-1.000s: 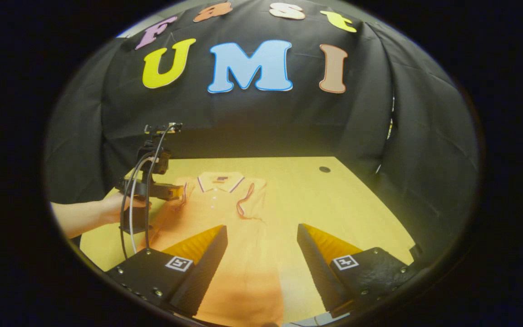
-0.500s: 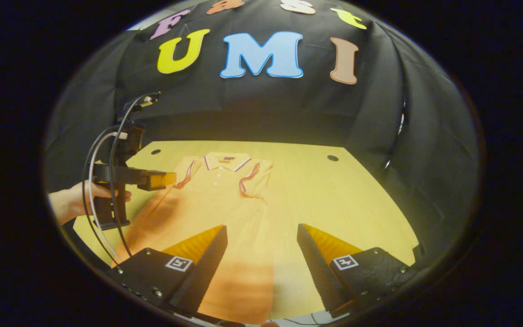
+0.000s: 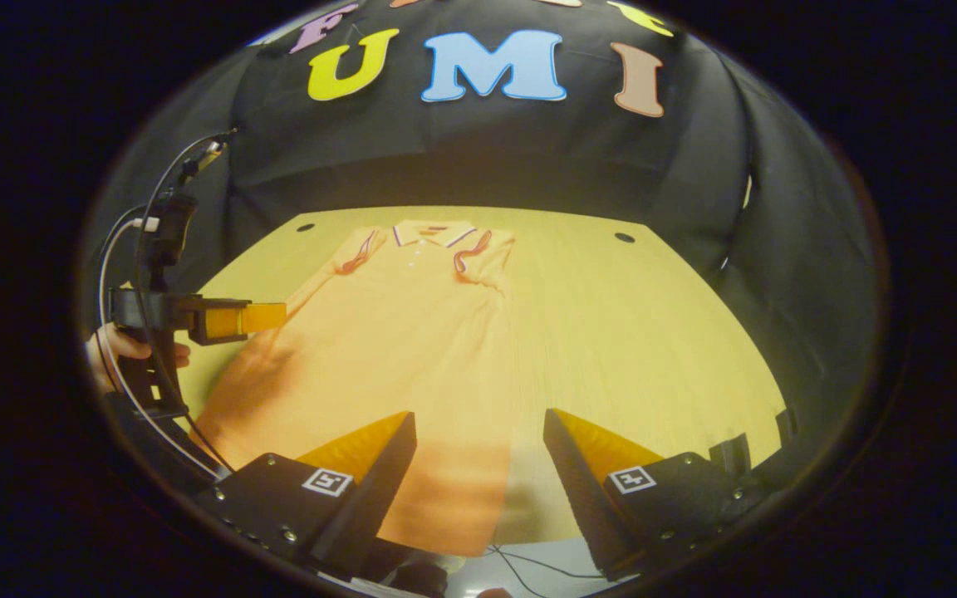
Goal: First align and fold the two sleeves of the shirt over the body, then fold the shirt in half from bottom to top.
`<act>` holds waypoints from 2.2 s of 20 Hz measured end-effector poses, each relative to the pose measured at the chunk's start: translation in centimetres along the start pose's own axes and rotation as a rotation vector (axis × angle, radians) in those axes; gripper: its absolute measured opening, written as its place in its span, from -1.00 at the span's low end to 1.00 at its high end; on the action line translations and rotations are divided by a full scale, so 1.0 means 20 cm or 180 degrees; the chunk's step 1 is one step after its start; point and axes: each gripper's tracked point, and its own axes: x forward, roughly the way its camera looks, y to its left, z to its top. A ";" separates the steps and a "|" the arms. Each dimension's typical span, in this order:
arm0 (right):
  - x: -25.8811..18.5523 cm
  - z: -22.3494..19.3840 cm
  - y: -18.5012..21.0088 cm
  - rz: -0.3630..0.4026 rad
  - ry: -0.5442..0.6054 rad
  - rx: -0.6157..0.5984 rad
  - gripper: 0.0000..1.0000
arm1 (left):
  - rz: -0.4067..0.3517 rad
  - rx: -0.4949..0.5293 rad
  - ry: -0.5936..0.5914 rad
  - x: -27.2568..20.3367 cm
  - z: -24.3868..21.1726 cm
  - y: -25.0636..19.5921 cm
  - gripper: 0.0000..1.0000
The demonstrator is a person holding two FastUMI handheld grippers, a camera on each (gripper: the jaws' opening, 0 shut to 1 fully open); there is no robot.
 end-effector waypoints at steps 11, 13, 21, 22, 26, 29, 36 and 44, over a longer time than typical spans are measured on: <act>0.00 -0.31 0.02 0.0144 0.0335 0.0121 0.92 | 0.0026 0.0111 0.0117 -0.36 -0.45 0.02 0.89; 0.02 -0.35 0.03 0.0154 0.0404 0.0157 0.93 | 0.0020 0.0096 0.0150 -0.43 -0.54 0.03 0.89; 0.01 -0.48 0.05 0.0155 0.0500 0.0155 0.93 | 0.0073 0.0059 0.0123 -0.55 -0.72 0.04 0.90; 0.02 -0.47 0.05 0.0146 0.0470 0.0131 0.94 | 0.0088 0.0055 0.0135 -0.54 -0.74 0.04 0.89; 0.02 -0.48 0.06 0.0122 0.0434 0.0031 0.94 | 0.0167 0.0089 0.0155 -0.52 -0.75 0.04 0.90; 0.02 -0.48 0.08 0.0141 0.0428 0.0038 0.81 | 0.0149 0.0164 0.0172 -0.52 -0.76 -0.01 0.86; 0.02 -0.48 0.11 0.0217 0.0388 0.0206 -0.49 | 0.0141 0.0164 0.0141 -0.47 -0.73 -0.08 -0.51; -0.01 -0.41 0.10 0.0447 0.0411 0.0438 -0.91 | 0.0244 0.0080 0.0211 -0.48 -0.64 -0.08 -0.88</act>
